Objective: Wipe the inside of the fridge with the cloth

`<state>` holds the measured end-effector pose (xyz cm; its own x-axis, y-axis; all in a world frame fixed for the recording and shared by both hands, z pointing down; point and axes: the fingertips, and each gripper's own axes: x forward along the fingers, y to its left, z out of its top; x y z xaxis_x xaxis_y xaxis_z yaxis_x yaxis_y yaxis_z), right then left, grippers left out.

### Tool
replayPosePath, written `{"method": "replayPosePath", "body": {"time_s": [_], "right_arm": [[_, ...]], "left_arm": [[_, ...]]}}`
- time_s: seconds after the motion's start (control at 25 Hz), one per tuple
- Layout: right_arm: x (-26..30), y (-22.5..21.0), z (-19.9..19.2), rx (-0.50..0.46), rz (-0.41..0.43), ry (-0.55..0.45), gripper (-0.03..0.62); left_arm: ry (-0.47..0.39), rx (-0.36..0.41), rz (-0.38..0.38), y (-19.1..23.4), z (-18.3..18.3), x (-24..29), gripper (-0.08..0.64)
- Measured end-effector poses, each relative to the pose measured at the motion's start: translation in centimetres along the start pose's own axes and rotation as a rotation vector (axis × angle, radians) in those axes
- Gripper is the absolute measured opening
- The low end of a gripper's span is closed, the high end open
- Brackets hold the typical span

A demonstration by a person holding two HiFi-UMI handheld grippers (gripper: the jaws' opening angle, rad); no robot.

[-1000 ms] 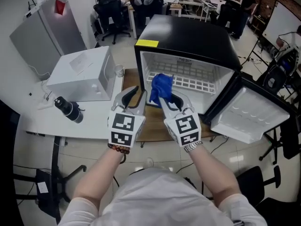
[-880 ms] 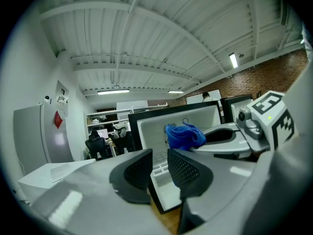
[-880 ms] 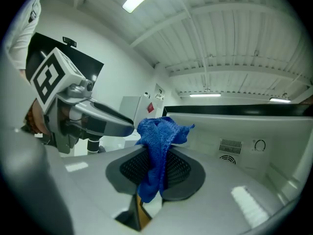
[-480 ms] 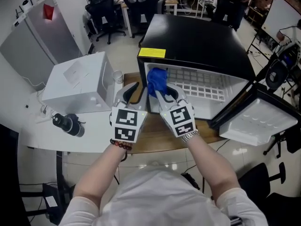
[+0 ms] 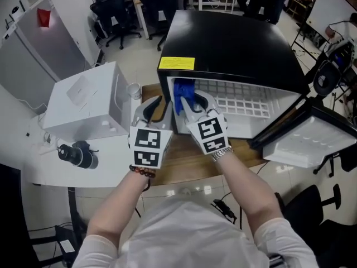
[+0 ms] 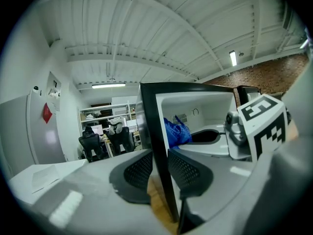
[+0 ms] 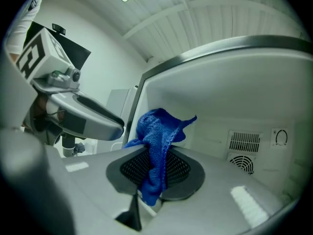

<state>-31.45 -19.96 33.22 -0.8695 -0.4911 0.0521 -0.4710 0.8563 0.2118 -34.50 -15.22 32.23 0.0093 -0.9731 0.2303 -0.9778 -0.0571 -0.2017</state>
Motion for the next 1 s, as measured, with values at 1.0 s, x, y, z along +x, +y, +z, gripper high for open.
{"method": "replayPosePath", "body": {"time_s": [1.0], "right_arm": [[5.0, -5.2, -1.7, 0.129, -0.130, 0.080, 0.067]], "left_arm": [[-0.021, -0.009, 0.021, -0.1, 0.1, 0.5, 0.115]]}}
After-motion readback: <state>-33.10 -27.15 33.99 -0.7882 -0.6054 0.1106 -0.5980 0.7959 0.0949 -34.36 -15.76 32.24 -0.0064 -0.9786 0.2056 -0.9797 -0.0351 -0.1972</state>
